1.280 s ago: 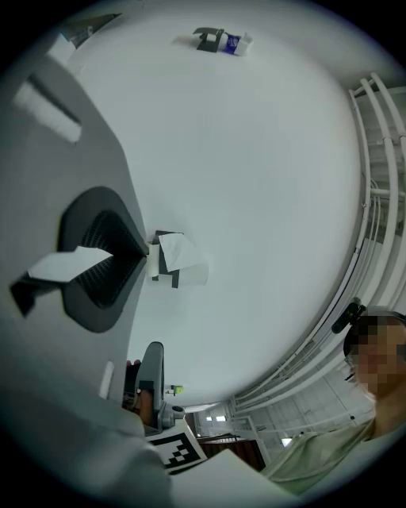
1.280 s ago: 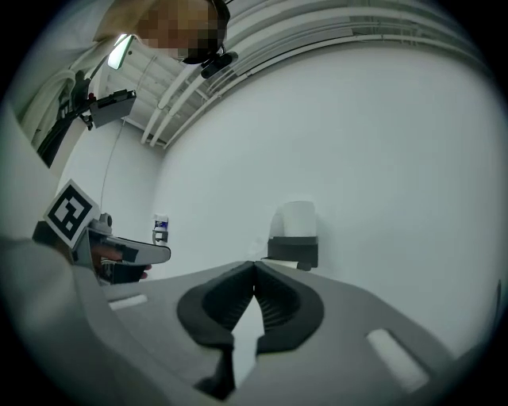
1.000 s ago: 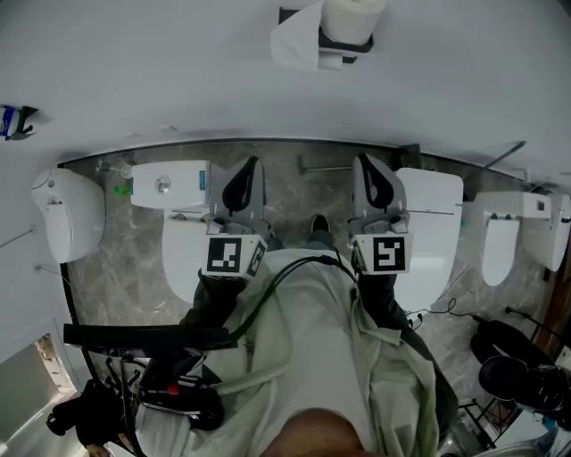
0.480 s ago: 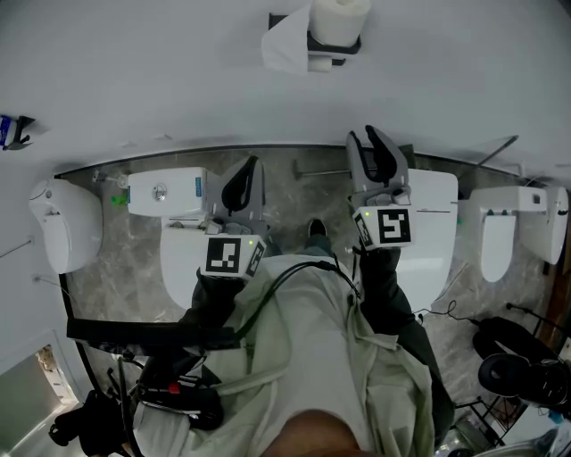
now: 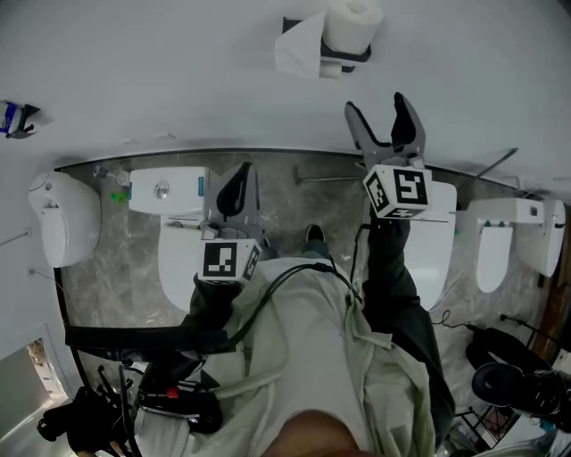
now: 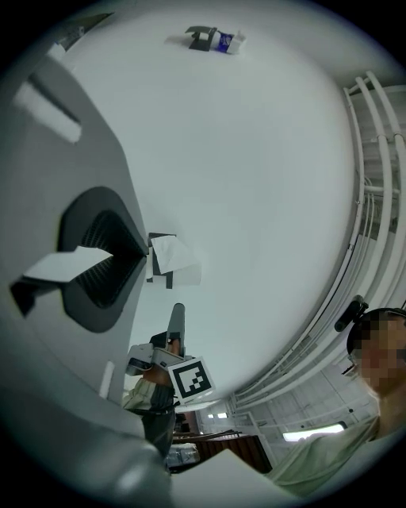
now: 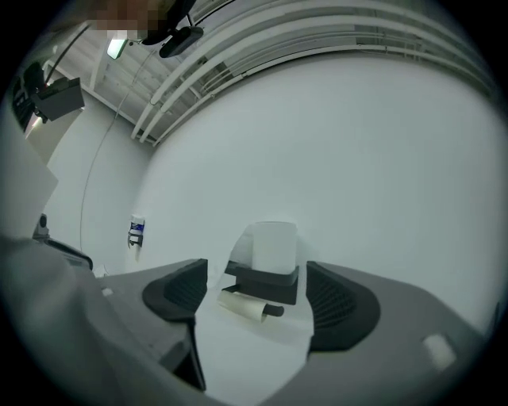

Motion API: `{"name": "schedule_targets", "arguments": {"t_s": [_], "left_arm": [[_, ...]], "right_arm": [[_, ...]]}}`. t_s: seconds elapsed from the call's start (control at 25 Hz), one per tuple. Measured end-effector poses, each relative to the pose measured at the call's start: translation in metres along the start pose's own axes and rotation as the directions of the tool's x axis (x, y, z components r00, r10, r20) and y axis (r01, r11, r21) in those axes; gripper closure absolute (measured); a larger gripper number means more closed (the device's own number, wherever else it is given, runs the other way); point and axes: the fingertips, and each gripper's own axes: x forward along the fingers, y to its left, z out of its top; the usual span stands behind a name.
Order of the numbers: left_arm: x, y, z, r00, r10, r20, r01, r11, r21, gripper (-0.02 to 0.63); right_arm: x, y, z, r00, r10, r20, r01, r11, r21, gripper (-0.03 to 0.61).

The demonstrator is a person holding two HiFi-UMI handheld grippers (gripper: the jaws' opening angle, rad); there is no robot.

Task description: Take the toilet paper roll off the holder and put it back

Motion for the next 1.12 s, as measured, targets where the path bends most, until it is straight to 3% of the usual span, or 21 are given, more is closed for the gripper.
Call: {"name": "schedule_targets", "arguments": {"t_s": [0.16, 0.48, 0.72, 1.12], "left_arm": [[0.004, 0.011, -0.001, 1.0, 0.01, 0.004, -0.011, 1.0, 0.024, 0.607], [0.011, 0.014, 0.006, 0.999, 0.03, 0.017, -0.03, 0.999, 0.028, 0.607], [0.009, 0.017, 0.001, 0.999, 0.045, 0.007, -0.045, 0.999, 0.021, 0.607], [0.012, 0.027, 0.004, 0.996, 0.087, 0.006, -0.087, 0.996, 0.019, 0.607]], "right_arm": [[0.025, -0.011, 0.003, 1.0, -0.017, -0.02, 0.017, 1.0, 0.003, 0.167], [0.102, -0.033, 0.0, 0.996, -0.023, -0.09, 0.026, 0.999, 0.034, 0.16], [0.143, -0.044, -0.003, 0.987, -0.039, -0.155, 0.036, 0.999, -0.024, 0.158], [0.185, -0.024, 0.004, 0.981, -0.007, -0.194, -0.014, 0.995, -0.103, 0.114]]}}
